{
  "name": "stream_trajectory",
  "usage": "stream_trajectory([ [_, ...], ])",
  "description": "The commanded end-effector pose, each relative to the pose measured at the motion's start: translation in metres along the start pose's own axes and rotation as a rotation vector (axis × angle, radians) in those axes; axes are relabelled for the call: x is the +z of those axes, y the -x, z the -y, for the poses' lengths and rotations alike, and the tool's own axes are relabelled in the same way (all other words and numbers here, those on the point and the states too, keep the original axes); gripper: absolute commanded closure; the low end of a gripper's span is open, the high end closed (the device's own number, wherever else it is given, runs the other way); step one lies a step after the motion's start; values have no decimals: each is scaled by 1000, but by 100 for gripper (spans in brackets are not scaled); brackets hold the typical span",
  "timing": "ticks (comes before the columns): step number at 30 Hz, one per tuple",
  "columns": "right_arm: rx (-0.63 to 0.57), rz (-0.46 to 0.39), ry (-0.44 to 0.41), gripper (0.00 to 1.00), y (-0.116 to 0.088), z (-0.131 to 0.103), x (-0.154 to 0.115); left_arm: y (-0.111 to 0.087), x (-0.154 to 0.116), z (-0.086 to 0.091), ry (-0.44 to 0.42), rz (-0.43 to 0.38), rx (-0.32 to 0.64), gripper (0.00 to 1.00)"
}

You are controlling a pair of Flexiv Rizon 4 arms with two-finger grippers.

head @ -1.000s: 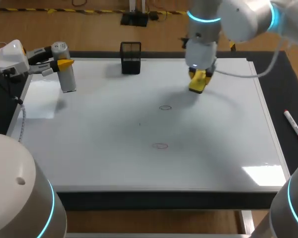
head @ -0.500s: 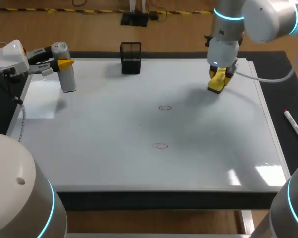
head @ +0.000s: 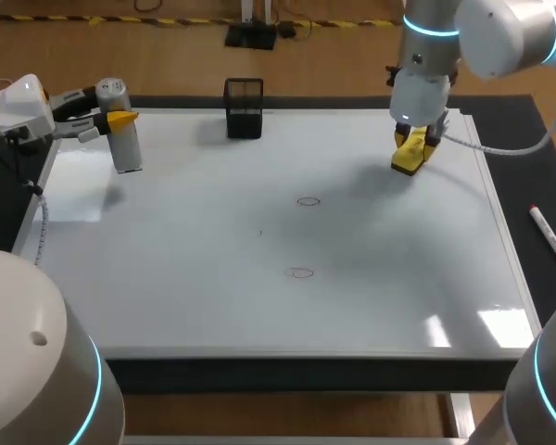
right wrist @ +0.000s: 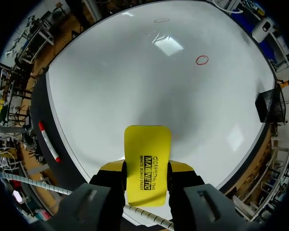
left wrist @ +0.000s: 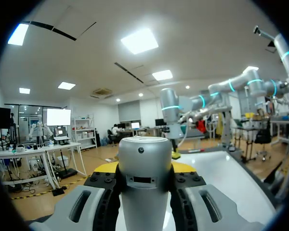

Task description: Pick up the inspection probe, press it on each red-marked spot on the whiteboard one by one, put down the probe, pick up the eraser, and wipe off all the red marks.

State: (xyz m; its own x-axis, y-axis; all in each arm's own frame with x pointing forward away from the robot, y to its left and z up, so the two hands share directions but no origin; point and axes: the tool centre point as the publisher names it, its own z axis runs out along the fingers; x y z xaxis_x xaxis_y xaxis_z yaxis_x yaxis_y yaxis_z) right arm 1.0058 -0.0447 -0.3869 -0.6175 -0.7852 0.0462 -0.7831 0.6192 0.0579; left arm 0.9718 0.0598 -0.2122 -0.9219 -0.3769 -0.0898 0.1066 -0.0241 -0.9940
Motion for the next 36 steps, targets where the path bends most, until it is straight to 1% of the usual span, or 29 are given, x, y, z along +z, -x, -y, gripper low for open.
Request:
stream_trajectory([
  [1, -1, -3, -1, 100, 0, 1, 0, 0, 0, 1, -1, 1, 1, 100],
  [4, -1, -3, -1, 100, 0, 1, 0, -6, 10, 5, 6, -22, 5, 100],
  [7, -1, -3, -1, 100, 0, 1, 0, -13, 19, 10, -33, -35, 7, 100],
  [9, -1, -3, -1, 100, 0, 1, 0, -18, 28, 15, -24, -50, 16, 100],
  [16, -1, -3, -1, 100, 0, 1, 0, -36, 71, 26, -53, -142, 4, 100],
  [21, -1, -3, -1, 100, 0, 1, 0, -48, 105, 30, -61, -208, -8, 100],
  [24, -1, -3, -1, 100, 0, 1, 0, -55, 125, 29, -23, -235, -3, 100],
  [29, -1, -3, -1, 100, 0, 1, 0, -67, 157, 22, -48, -287, -30, 100],
  [36, -1, -3, -1, 100, 0, 1, 0, -85, 192, 13, -73, -352, -52, 100],
])
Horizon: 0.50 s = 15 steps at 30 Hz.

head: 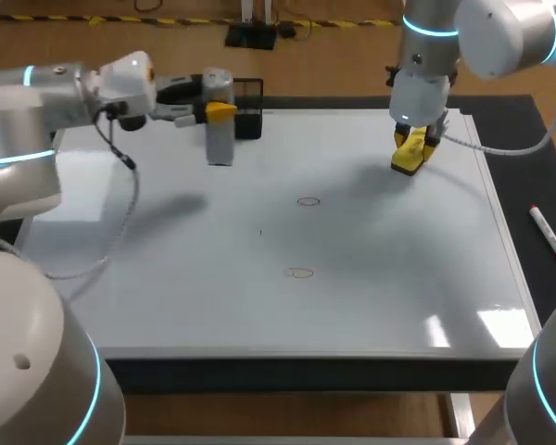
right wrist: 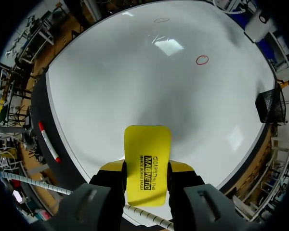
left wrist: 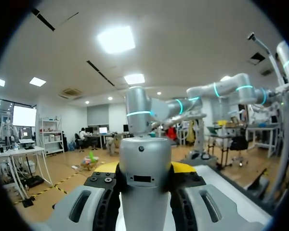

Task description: Pick up the inspection probe, press it on each red-marked spot on the whiteboard one by one, put down the probe, pick up the eraser, and wipe off all the red marks.

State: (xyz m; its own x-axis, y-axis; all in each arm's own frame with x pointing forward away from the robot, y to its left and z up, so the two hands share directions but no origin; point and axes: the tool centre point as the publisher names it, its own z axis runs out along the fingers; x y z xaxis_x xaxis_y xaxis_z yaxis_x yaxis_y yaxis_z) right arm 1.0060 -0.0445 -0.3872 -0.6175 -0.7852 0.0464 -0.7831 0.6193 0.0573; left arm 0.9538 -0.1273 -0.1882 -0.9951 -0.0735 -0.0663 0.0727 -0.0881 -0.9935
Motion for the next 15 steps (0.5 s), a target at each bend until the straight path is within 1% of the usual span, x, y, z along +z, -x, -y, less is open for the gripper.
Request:
stream_trajectory([
  [1, -1, -3, -1, 100, 0, 1, -1, 6, 26, -10, -24, -48, -4, 100],
  [5, -1, -3, -1, 100, 0, 1, -1, -3, 46, -14, -31, -78, -10, 100],
  [12, -1, -3, -1, 100, 0, 1, -1, -16, 67, -18, -50, -97, -7, 100],
  [15, -1, -3, -1, 100, 0, 1, -1, -25, 77, -21, -75, -123, 2, 100],
])
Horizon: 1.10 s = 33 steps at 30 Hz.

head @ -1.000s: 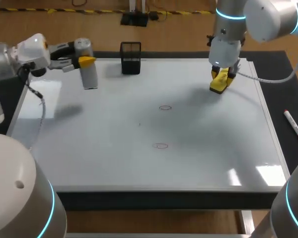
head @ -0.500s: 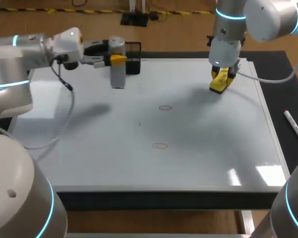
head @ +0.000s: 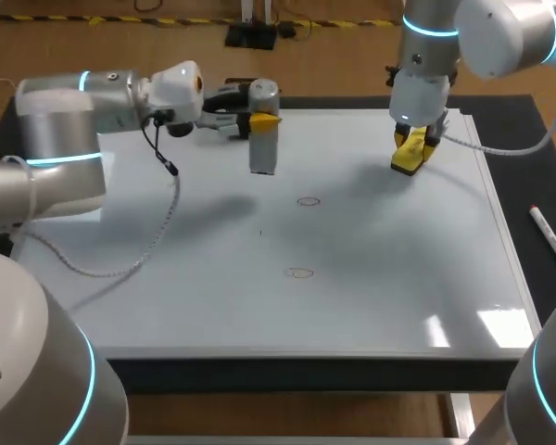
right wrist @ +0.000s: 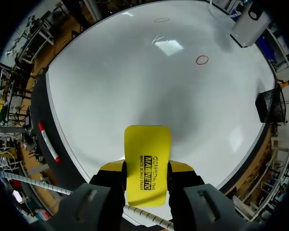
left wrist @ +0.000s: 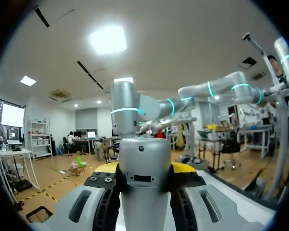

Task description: Pick up the inspection probe, press it on each red-marked spot on the whiteboard one by one, put down the probe, pick up the eraser, and wipe off all the red marks.

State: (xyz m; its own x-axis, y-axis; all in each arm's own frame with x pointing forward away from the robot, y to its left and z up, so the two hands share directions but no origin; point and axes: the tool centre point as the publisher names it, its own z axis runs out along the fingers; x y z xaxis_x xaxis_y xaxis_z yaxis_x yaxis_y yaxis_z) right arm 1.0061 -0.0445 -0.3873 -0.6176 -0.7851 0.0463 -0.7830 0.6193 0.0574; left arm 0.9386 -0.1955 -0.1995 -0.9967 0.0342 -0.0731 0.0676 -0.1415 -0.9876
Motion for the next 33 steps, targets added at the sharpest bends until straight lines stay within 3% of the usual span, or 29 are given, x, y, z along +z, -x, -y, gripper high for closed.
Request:
stream_trajectory([
  [1, -2, -3, -1, 100, 0, 1, -1, -5, 15, -6, -18, -18, 11, 100],
  [19, -2, -3, -1, 100, 0, 1, -1, -26, 65, -22, -23, -58, 9, 100],
  [33, -2, -3, -1, 100, 0, 1, -1, -32, 65, -39, -22, -54, -4, 100],
])
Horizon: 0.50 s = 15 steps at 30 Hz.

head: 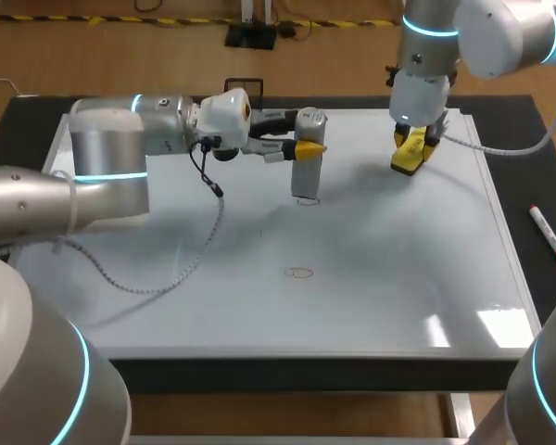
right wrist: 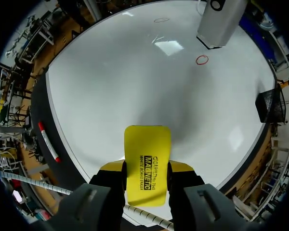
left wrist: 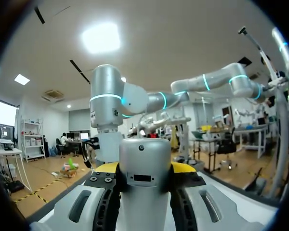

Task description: Pick up the inspection probe, press it on each red-marked spot on the whiteboard one by one, put down the probe, pick up the eraser, and wipe off all the red marks.

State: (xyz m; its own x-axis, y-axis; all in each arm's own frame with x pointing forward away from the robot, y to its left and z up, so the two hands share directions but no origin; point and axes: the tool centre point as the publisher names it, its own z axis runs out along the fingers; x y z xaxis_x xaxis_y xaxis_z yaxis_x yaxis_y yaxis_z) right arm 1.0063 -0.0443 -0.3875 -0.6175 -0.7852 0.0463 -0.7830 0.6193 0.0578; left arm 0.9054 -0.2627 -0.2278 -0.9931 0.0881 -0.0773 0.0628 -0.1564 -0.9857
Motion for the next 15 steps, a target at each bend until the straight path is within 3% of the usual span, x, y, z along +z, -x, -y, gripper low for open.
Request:
stream_trajectory([
  [1, -1, -3, -1, 100, 0, 1, -1, 2, 0, -5, -8, 0, -1, 100],
  [15, -1, -3, -1, 100, 0, 1, -1, 6, -2, -18, -18, -28, -17, 100],
])
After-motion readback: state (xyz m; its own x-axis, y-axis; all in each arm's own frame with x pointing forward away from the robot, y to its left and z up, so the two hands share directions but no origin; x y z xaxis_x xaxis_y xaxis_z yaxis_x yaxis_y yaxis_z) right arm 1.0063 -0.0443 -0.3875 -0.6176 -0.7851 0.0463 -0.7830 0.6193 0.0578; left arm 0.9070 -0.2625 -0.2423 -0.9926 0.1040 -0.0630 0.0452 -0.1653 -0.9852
